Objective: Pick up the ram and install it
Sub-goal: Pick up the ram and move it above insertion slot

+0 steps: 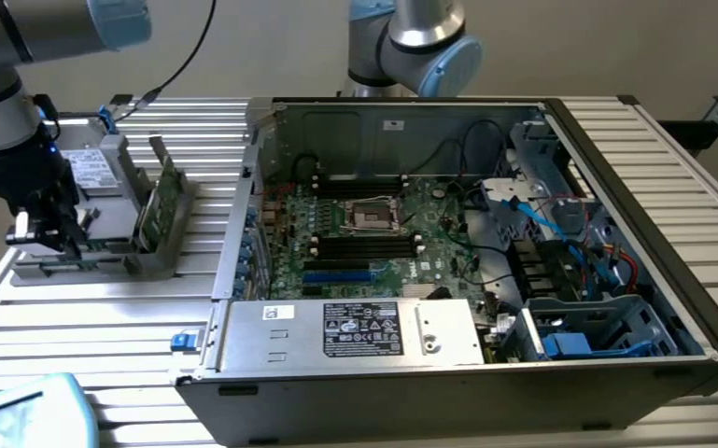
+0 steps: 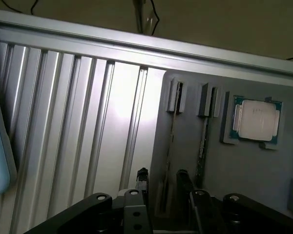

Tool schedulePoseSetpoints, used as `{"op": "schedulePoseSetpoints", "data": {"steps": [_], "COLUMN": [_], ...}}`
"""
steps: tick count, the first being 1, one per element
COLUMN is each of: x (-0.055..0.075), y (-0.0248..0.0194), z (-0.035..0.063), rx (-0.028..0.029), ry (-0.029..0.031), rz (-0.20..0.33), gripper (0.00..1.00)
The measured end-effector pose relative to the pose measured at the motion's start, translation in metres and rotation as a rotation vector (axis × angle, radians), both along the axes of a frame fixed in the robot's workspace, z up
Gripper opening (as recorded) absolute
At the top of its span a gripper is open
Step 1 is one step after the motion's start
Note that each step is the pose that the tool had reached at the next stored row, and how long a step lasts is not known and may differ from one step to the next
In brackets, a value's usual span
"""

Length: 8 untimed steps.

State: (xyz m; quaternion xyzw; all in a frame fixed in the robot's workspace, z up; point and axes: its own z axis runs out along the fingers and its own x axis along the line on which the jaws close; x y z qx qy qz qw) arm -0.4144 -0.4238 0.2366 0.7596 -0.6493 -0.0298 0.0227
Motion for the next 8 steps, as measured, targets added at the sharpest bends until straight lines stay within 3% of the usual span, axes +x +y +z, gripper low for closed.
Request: {"op": "schedulePoseSetpoints", "data": {"steps": [8], "x": [0.0], "y": [0.0001], "z": [-0.0146], "rx": [0.0005], "ry": [0.0], "rz": [-0.017], "gripper": [0.37]}}
